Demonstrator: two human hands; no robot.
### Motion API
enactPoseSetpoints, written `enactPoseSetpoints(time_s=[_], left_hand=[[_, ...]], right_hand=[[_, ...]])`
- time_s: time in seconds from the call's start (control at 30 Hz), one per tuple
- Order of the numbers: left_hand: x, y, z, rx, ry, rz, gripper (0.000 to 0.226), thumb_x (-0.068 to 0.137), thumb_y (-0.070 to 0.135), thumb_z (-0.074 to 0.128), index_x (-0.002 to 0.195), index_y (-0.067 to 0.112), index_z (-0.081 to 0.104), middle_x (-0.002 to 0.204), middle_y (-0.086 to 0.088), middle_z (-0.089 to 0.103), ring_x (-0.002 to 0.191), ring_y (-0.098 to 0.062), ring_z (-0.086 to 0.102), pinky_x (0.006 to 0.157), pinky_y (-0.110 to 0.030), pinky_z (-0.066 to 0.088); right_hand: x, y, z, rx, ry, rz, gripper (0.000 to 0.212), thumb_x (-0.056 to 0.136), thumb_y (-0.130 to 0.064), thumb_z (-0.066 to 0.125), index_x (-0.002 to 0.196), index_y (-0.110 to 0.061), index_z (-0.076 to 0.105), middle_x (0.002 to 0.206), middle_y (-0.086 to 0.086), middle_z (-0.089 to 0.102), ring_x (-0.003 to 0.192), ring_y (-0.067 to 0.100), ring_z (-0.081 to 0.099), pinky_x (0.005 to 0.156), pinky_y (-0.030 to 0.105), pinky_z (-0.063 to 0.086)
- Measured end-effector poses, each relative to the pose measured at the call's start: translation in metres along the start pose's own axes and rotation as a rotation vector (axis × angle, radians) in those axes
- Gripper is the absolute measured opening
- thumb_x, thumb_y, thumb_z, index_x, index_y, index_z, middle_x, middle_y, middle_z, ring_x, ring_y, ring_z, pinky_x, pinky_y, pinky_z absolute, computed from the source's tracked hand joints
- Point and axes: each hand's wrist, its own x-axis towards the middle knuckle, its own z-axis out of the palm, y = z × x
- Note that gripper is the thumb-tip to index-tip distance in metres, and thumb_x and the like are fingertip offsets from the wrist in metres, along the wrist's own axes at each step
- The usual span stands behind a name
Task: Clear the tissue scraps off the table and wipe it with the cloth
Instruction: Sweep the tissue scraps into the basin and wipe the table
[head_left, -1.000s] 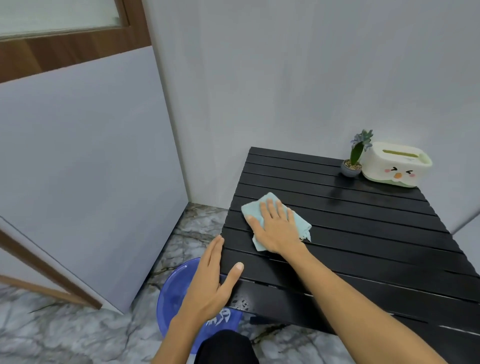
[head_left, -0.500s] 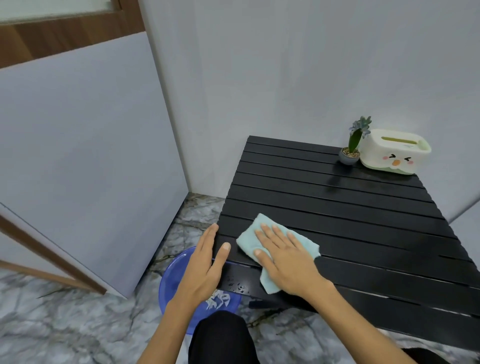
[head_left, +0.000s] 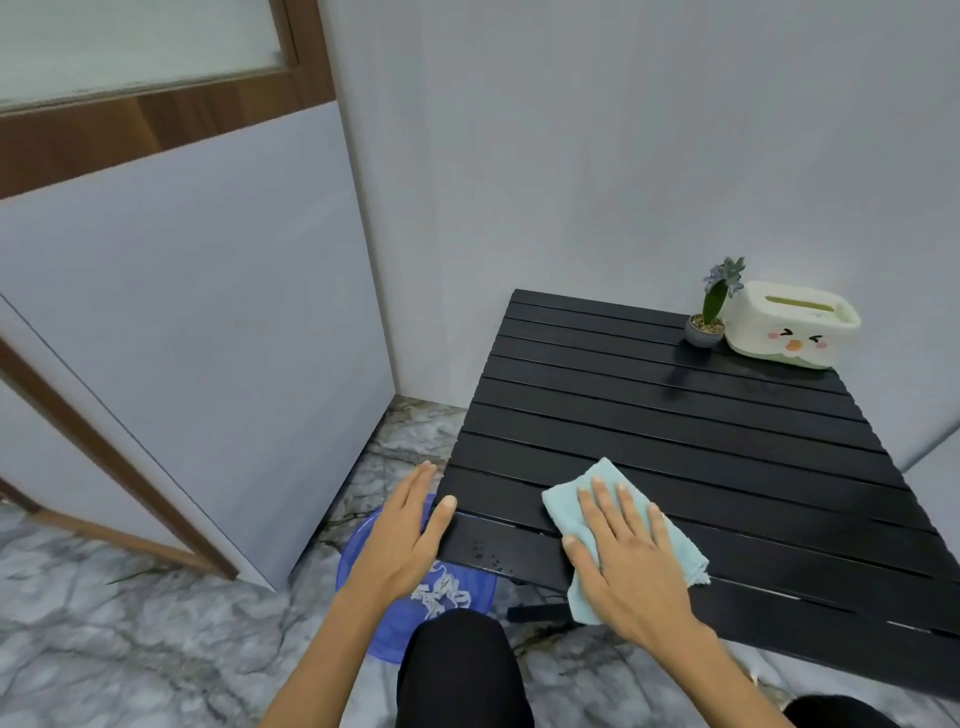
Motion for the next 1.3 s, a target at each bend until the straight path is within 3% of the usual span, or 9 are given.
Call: enactPoseSetpoints(time_s=[0.07,0.13,0.3,0.43,0.6,0.7,0.8,1.07,1.3], left_hand=[[0.0,-0.006,-0.005,0.025,0.029,0.001,0.076,0.093,0.071,0.026,0.155,0.027,0.023,0.161,0.015,0.018,0.145,0.002,0.013,0.116,-0.022,0.012],[0.0,-0.013,-0.012,0.079,0.069,0.003,0.08,0.09,0.073,0.024,0.154,0.024,0.028,0.16,0.011,0.022,0.146,-0.003,0.016,0.118,-0.027,0.014],[-0.001,-0.031,-0.031,0.194,0.135,-0.024,0.084,0.087,0.075,0.02,0.147,0.02,0.042,0.157,0.006,0.03,0.144,-0.014,0.027,0.117,-0.036,0.024],[-0.003,-0.04,-0.04,0.245,0.162,-0.044,0.084,0.087,0.075,0.02,0.147,0.019,0.042,0.156,0.003,0.033,0.143,-0.016,0.029,0.116,-0.039,0.027],[-0.002,-0.044,-0.043,0.291,0.174,-0.057,0.083,0.088,0.074,0.019,0.146,0.019,0.043,0.155,0.001,0.035,0.141,-0.019,0.033,0.116,-0.04,0.027],[0.002,-0.041,-0.039,0.31,0.167,-0.03,0.085,0.088,0.076,0.016,0.146,0.02,0.043,0.155,0.002,0.035,0.141,-0.018,0.032,0.116,-0.038,0.027],[0.007,-0.029,-0.031,0.307,0.136,0.028,0.082,0.09,0.073,0.016,0.148,0.02,0.039,0.156,0.003,0.033,0.143,-0.016,0.028,0.117,-0.038,0.025],[0.02,0.008,-0.009,0.313,0.083,0.158,0.073,0.095,0.064,0.019,0.148,0.018,0.038,0.156,0.002,0.033,0.143,-0.014,0.026,0.117,-0.041,0.025],[0.025,0.032,0.014,0.399,0.003,0.219,0.074,0.095,0.062,0.016,0.151,0.017,0.031,0.161,0.0,0.024,0.149,-0.017,0.013,0.121,-0.036,0.012]], right_hand=[[-0.003,-0.012,0.003,-0.008,0.009,-0.04,0.067,0.1,-0.057,0.013,0.152,-0.019,0.031,0.159,-0.001,0.03,0.148,0.022,0.023,0.116,0.045,0.009],[-0.004,-0.029,0.01,0.001,0.031,-0.093,0.062,0.101,-0.053,0.023,0.149,-0.017,0.041,0.155,0.0,0.038,0.145,0.024,0.033,0.113,0.046,0.016],[0.009,-0.079,0.014,0.03,0.024,-0.176,0.058,0.097,-0.05,0.034,0.144,-0.018,0.05,0.151,0.0,0.047,0.141,0.025,0.041,0.11,0.046,0.02],[0.026,-0.108,0.019,0.031,-0.016,-0.251,0.055,0.096,-0.049,0.037,0.141,-0.022,0.055,0.148,-0.002,0.05,0.138,0.024,0.046,0.109,0.045,0.021],[0.029,-0.107,0.021,0.045,-0.04,-0.363,0.051,0.096,-0.047,0.037,0.143,-0.031,0.05,0.15,-0.009,0.046,0.138,0.018,0.045,0.108,0.042,0.021],[0.015,-0.087,0.016,0.077,-0.053,-0.439,0.05,0.098,-0.046,0.038,0.147,-0.039,0.04,0.156,-0.013,0.036,0.145,0.012,0.031,0.112,0.039,0.017],[0.001,-0.063,0.013,0.105,-0.039,-0.443,0.055,0.099,-0.042,0.036,0.152,-0.044,0.024,0.162,-0.017,0.019,0.15,0.007,0.011,0.117,0.037,0.007],[-0.02,-0.019,0.004,0.108,-0.037,-0.366,0.057,0.098,-0.04,0.025,0.153,-0.047,0.014,0.162,-0.024,0.004,0.148,-0.003,-0.006,0.12,0.034,0.0],[-0.022,0.005,0.003,0.089,0.035,-0.157,0.055,0.097,-0.043,0.036,0.151,-0.032,0.038,0.158,-0.012,0.031,0.146,0.004,0.021,0.117,0.029,0.009]])
